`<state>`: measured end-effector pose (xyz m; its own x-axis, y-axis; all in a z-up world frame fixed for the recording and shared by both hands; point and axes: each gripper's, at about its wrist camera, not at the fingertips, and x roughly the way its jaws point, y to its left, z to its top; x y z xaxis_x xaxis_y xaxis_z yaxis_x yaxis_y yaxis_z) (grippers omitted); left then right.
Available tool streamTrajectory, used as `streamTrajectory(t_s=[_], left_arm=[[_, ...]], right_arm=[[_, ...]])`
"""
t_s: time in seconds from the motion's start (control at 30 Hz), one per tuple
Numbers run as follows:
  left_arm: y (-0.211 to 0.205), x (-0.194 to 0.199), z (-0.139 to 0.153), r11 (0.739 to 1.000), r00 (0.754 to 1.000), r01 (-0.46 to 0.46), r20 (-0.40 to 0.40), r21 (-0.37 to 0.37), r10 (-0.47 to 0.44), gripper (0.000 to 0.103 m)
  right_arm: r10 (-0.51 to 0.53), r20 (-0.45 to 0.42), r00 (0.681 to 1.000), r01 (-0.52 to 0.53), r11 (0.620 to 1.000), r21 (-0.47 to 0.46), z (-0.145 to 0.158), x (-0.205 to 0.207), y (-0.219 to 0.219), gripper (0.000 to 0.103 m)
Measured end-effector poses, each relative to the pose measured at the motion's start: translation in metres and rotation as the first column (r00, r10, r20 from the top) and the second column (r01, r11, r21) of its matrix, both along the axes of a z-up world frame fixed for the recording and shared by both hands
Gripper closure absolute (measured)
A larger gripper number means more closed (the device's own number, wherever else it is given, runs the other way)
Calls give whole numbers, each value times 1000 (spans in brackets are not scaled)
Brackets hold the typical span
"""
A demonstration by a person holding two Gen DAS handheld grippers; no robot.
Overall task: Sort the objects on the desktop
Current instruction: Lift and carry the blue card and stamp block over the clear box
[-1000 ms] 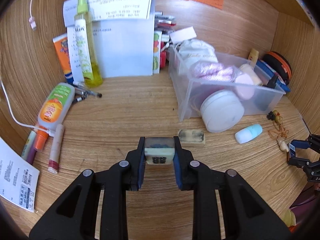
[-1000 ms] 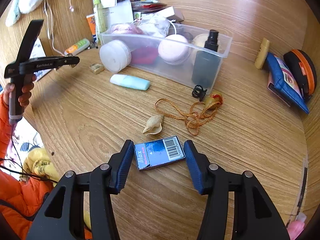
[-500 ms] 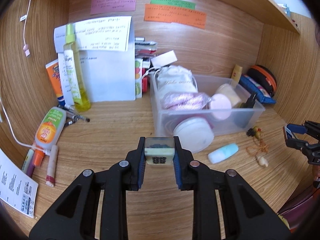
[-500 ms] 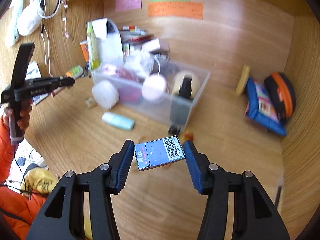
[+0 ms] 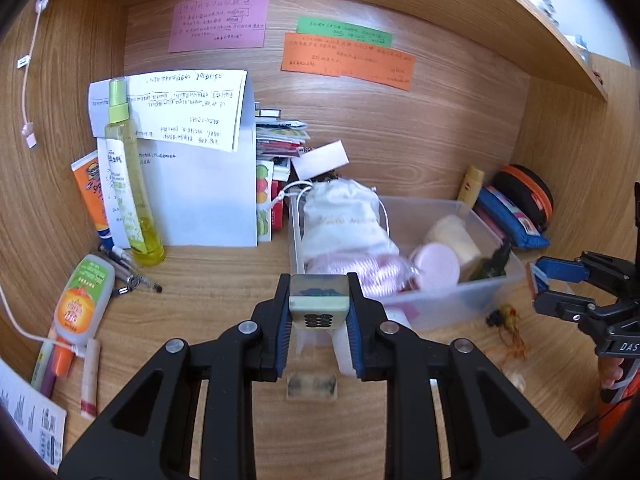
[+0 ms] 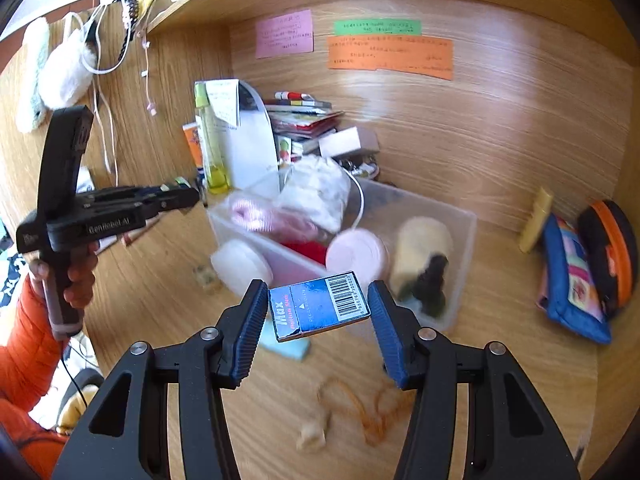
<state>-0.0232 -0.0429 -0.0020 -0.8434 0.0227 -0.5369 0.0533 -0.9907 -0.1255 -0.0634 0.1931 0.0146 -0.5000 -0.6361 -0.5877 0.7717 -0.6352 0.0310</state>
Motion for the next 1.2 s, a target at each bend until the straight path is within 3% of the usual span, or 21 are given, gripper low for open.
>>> streamTrajectory(t_s=[0.43,0.7,1.2], left_arm=[[-6,-48,16,999,1000,3,-16,38,-2,79],[5,-73,5,999,1000,24,4,49,-24,79],[9,-83,-17,999,998,33,44,1,-33,79]], right_arm=[[-5,60,998,9,998,-57,23,-64,-48,55],[-59,88,994,60,998,-2,-1,-82,-75,55],[-115,-36,993,118,989,95,-30,-75,-90,55]])
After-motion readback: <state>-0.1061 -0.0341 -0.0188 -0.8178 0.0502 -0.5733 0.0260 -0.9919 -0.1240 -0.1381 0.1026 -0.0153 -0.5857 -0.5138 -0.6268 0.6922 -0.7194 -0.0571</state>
